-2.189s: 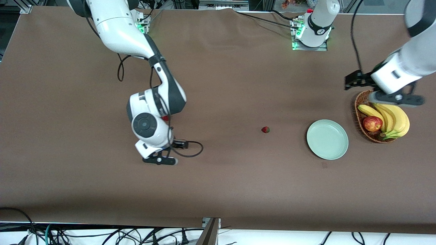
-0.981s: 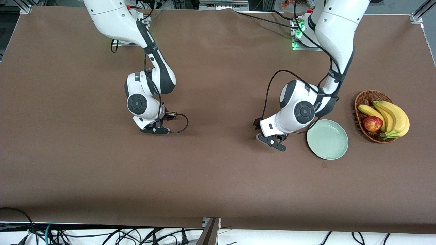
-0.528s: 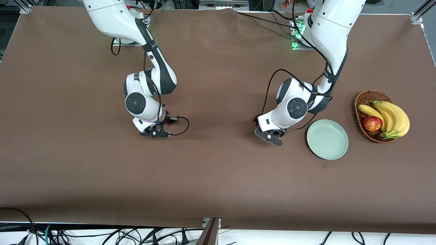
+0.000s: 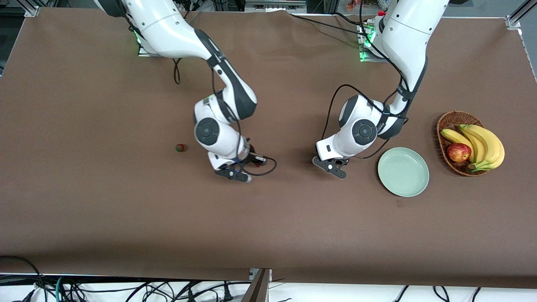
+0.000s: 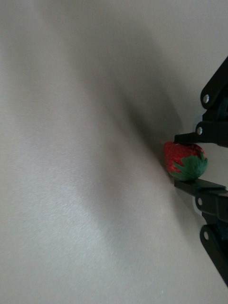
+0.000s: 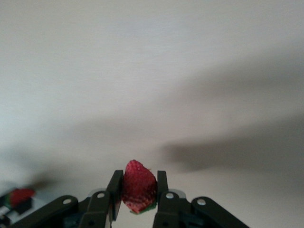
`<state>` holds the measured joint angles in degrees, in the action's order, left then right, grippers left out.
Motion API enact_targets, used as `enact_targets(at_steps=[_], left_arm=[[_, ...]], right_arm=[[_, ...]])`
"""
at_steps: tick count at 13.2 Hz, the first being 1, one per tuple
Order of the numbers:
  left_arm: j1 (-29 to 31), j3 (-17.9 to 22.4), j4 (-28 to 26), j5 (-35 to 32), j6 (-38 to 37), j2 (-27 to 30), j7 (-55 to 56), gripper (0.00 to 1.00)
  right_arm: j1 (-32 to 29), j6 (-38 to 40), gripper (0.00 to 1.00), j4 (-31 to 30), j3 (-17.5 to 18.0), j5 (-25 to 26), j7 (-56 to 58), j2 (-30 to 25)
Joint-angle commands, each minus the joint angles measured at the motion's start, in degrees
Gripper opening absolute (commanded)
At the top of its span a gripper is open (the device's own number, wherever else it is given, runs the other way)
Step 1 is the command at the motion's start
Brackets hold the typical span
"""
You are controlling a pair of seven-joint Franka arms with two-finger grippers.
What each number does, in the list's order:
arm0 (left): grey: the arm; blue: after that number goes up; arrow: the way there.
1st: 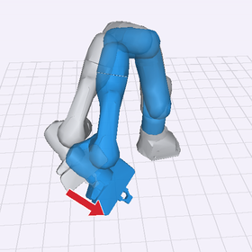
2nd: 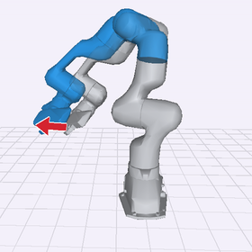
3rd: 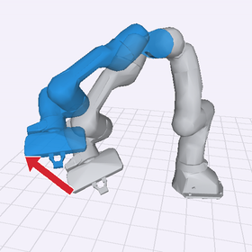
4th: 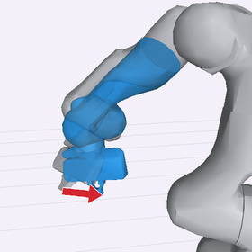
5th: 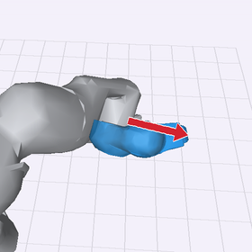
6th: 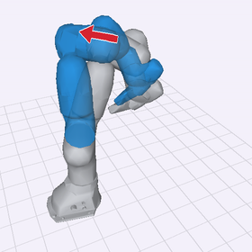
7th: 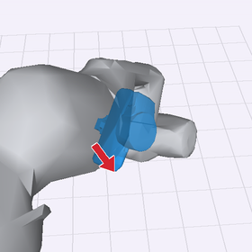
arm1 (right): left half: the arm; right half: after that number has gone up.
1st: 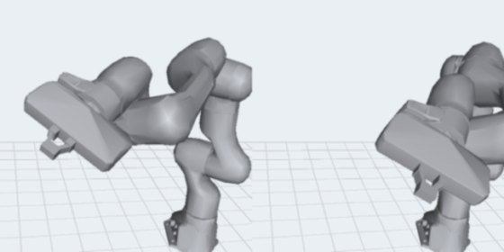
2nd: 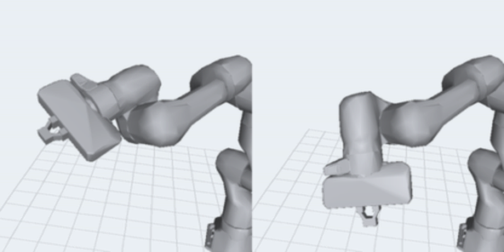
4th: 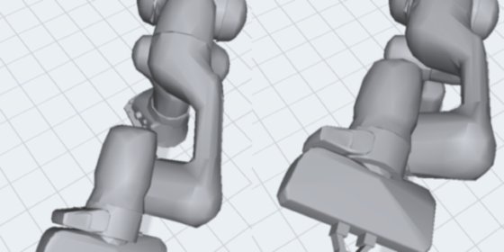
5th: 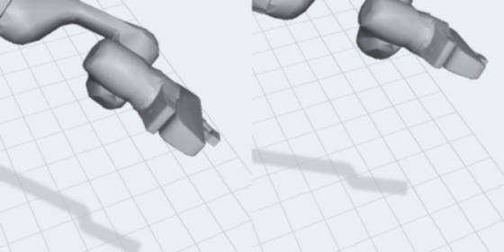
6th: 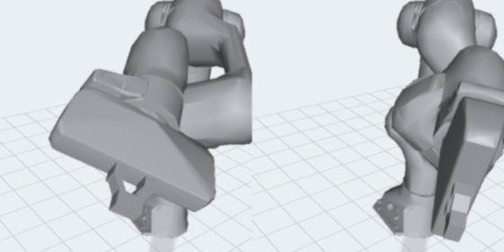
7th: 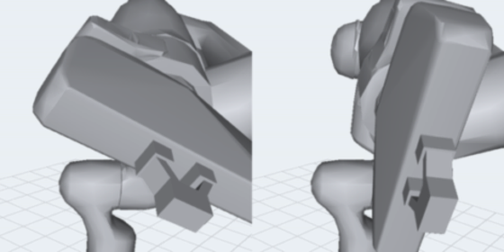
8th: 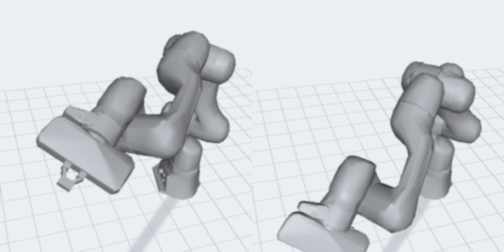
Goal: Collect all strawberries into plate
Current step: 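Carry the strawberry over the plate while the right gripper sets another down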
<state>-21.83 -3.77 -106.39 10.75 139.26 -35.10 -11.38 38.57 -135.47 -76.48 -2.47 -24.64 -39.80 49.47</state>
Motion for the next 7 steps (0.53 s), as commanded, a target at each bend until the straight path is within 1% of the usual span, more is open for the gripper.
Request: enact_targets(at_steps=[1,3,4,6,7], left_arm=[[1.2,0.8,-0.6,-1.3,-5.6,5.1,-2.5,0.08],[5.1,1.0,0.3,-1.3,-11.3,7.8,-10.9,0.09],[7.5,1.0,0.5,-1.3,-15.0,9.0,-16.0,0.09],[12.0,1.0,2.9,-1.3,-21.7,9.9,-25.7,0.10],[14.2,1.0,4.4,-1.3,-24.9,9.8,-30.1,0.10]], right_arm=[[2.6,-5.3,0.00,4.8,0.5,-1.3,-5.4,4.5],[5.5,-10.2,0.00,5.2,0.6,-1.3,-10.0,6.4],[7.6,-13.9,0.02,5.7,0.6,-1.3,-13.0,8.0],[11.6,-20.9,0.07,9.9,0.5,-1.2,-19.7,12.4],[12.7,-22.1,0.07,12.1,0.4,-1.1,-22.5,14.0]])
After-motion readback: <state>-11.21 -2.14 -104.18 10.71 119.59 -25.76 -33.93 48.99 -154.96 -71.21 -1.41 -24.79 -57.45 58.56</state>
